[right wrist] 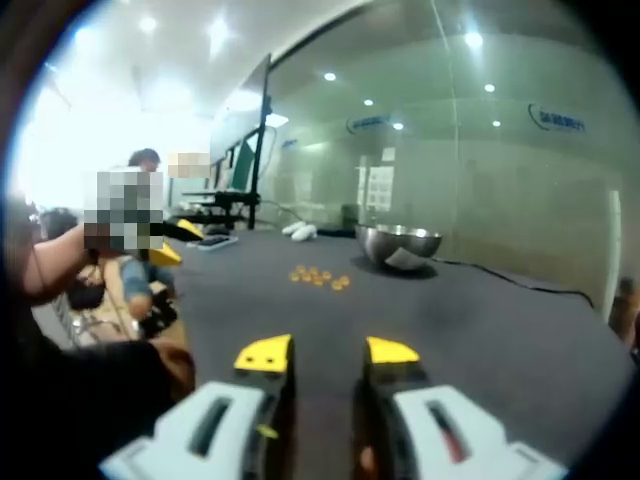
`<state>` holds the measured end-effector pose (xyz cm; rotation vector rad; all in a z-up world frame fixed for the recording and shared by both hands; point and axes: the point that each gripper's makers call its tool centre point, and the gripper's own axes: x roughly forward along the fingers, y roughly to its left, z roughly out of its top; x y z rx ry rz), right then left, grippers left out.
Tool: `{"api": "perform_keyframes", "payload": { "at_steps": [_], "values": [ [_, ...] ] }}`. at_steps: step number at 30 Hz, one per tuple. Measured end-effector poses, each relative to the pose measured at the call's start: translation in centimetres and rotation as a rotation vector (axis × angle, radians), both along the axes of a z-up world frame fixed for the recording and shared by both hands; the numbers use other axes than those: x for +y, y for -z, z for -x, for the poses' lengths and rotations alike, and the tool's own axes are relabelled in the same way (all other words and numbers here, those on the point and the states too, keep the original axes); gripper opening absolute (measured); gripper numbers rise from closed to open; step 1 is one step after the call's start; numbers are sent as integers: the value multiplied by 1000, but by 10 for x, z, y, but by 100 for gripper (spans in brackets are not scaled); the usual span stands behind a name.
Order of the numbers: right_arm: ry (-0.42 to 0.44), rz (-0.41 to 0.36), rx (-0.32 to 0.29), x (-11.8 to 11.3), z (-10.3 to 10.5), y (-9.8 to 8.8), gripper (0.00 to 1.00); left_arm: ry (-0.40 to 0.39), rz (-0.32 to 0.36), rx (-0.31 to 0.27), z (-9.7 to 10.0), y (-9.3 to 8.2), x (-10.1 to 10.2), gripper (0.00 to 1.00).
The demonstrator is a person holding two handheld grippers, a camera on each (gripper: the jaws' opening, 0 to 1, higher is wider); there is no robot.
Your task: Pick up the QQ candy scattered on the table and place it into the stainless steel bowl on the table
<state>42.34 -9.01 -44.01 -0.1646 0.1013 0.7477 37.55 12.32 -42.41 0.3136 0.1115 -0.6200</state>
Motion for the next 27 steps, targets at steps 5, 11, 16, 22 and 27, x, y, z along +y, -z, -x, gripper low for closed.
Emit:
{"api": "perform_keyframes", "payload": {
  "at_steps": [5,11,16,22,27],
  "values": [
    [3,-2,-1,-2,-1,-1,28,4,-6,-1,1,0,-1,42],
    [4,-2,3,-1,-1,-1,27,4,-9,0,1,1,-2,42],
    [1,3,5,0,-1,0,27,1,-10,2,1,1,-2,42],
    [-14,-3,27,7,-8,3,28,3,-19,4,2,3,-2,42],
    [-27,11,31,12,-29,5,28,6,-21,2,3,3,-1,42]
  ]
}}
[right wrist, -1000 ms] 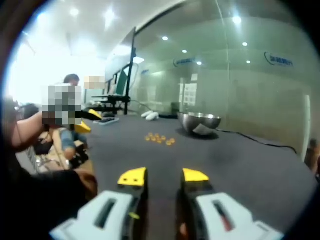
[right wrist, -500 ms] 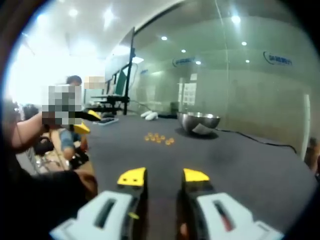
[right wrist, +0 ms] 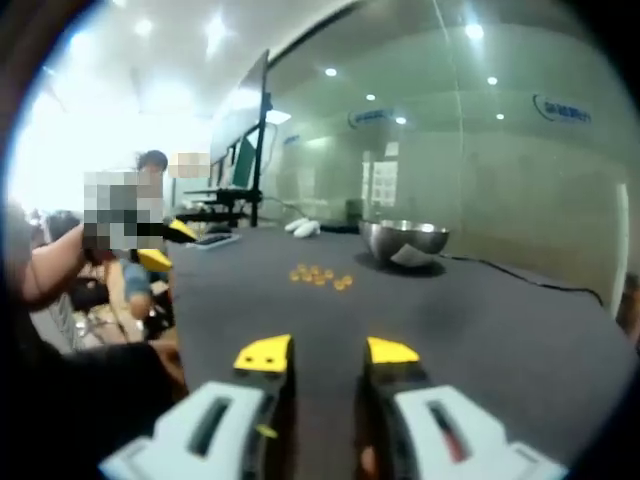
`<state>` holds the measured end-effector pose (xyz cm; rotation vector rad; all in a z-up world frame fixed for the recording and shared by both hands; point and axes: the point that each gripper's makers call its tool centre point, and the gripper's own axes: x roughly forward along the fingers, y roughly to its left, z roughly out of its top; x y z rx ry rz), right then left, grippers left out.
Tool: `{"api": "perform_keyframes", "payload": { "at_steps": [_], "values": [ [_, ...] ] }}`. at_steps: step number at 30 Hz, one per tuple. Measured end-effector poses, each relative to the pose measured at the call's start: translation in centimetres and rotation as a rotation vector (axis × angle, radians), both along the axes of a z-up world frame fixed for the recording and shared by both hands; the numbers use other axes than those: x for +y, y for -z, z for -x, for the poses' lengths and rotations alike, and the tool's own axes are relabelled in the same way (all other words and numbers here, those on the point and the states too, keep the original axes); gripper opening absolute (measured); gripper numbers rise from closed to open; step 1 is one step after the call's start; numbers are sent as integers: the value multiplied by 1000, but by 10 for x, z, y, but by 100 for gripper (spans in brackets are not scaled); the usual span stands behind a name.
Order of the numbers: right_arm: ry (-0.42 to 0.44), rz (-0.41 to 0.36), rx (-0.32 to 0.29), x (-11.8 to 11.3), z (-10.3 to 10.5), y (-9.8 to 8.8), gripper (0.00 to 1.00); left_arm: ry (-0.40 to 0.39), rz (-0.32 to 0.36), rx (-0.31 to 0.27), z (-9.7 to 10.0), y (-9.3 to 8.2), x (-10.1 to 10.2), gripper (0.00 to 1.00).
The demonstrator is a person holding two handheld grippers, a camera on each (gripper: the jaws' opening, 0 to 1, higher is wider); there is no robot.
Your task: Pick up the QQ candy scattered on the table and place it into the stainless steel bowl on the table
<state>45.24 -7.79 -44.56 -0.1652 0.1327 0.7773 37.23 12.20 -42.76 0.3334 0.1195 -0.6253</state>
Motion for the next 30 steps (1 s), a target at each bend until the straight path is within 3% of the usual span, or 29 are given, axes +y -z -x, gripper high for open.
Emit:
{"api": "perform_keyframes", "payload": {
  "at_steps": [10,14,16,19,30],
  "values": [
    [-46,30,-14,28,-31,-7,28,0,4,6,4,3,5,42],
    [-72,-6,16,42,-45,-9,27,0,8,8,6,3,6,42],
    [-95,-43,69,52,-55,-8,27,1,7,10,6,5,7,42],
    [-104,24,42,63,-70,-6,27,0,5,14,7,6,7,42],
    [-120,117,44,105,-106,10,27,10,-2,22,7,9,6,42]
  ]
}}
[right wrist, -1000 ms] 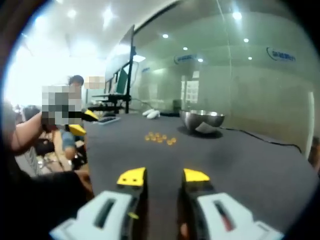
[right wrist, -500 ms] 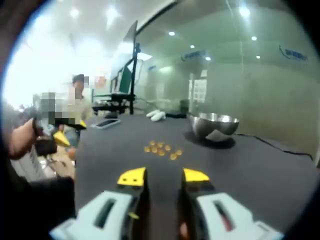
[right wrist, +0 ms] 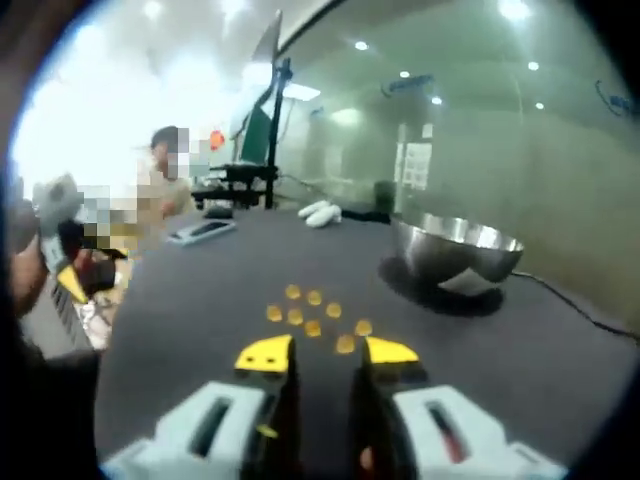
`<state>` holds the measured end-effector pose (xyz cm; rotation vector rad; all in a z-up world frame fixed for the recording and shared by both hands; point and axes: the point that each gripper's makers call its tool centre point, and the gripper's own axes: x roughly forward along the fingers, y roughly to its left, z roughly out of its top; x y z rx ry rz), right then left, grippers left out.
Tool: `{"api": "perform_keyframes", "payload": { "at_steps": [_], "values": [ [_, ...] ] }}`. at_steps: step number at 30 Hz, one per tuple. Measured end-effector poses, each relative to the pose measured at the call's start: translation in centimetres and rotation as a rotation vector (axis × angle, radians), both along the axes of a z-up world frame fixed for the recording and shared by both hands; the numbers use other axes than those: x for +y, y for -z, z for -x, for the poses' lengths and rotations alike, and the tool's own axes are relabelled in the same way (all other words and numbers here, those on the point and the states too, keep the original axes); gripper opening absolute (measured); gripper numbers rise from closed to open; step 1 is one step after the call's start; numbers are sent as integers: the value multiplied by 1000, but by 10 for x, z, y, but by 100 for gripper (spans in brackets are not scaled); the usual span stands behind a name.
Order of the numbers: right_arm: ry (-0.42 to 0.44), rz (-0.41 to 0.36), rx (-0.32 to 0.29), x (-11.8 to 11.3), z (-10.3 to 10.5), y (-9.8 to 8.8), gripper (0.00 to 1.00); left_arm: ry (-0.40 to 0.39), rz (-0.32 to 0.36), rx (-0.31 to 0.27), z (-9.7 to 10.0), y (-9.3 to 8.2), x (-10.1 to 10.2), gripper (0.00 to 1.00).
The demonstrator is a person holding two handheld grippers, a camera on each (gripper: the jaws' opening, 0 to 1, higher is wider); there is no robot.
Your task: Pick up the QQ candy scattered on the table and place it into the stainless steel bowl on the table
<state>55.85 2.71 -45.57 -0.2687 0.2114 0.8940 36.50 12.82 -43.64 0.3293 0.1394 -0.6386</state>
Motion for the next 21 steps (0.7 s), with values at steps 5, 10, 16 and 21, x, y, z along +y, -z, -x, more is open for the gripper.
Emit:
{"api": "perform_keyframes", "payload": {
  "at_steps": [5,10,16,21],
  "values": [
    [-11,63,11,10,-16,20,27,1,-5,7,1,2,3,42],
    [-15,49,36,17,-19,21,27,-12,3,19,-1,9,13,42],
    [-21,41,43,23,-25,23,26,-18,3,22,-2,9,17,42],
    [-25,39,39,26,-19,22,26,-29,10,21,-3,10,23,42]
  ]
}}
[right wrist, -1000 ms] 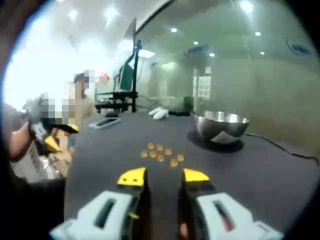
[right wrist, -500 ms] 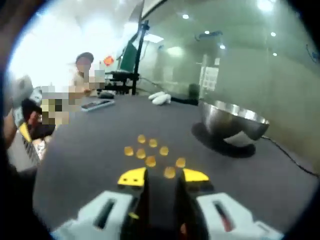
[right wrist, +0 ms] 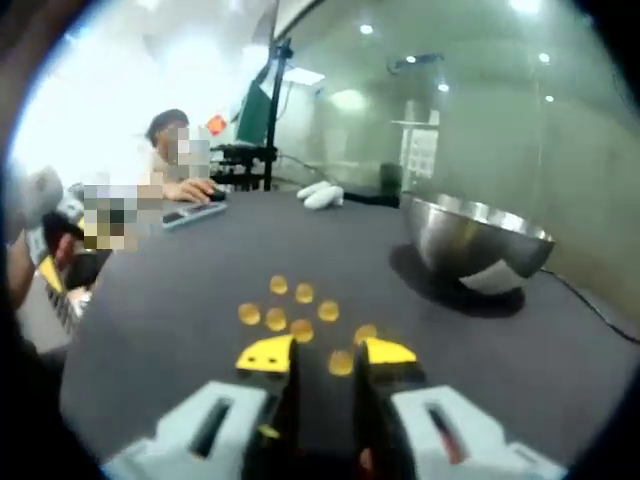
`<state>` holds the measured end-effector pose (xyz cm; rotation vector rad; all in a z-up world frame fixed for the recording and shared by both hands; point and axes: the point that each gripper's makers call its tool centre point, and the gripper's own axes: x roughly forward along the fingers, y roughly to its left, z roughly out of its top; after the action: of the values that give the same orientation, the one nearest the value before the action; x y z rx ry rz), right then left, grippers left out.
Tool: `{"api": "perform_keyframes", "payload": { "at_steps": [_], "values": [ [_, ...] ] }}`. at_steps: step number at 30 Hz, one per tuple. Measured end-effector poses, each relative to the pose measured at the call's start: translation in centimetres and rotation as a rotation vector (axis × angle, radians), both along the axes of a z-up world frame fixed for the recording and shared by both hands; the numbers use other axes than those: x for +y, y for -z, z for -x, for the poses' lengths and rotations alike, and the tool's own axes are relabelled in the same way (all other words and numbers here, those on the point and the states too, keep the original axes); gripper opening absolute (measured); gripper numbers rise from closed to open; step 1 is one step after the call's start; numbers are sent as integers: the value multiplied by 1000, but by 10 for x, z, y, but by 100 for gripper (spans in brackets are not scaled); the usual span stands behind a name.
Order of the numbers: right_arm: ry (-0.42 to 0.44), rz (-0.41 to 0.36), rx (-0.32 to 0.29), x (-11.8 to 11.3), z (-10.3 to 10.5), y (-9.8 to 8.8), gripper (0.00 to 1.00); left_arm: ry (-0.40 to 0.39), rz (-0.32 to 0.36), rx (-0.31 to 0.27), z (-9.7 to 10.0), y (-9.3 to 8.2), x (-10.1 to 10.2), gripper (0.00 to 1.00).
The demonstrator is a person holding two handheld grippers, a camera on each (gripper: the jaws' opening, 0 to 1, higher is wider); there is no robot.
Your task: Pick up the QQ candy scattered on the table and place it into the stainless steel bowl on the table
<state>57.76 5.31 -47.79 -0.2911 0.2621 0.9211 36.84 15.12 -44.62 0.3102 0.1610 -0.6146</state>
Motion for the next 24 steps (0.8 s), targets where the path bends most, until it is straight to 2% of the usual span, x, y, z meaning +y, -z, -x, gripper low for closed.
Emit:
{"api": "perform_keyframes", "payload": {
  "at_steps": [6,10,14,24],
  "values": [
    [1,-9,7,-1,-2,0,25,-5,0,-3,-1,0,4,42],
    [-10,-13,16,1,-1,1,19,-8,-2,2,0,3,4,42],
    [-16,-11,24,0,-1,2,10,-7,-4,3,0,4,3,42],
    [-19,-17,33,0,-1,2,9,2,-2,-1,0,1,0,42]
  ]
}}
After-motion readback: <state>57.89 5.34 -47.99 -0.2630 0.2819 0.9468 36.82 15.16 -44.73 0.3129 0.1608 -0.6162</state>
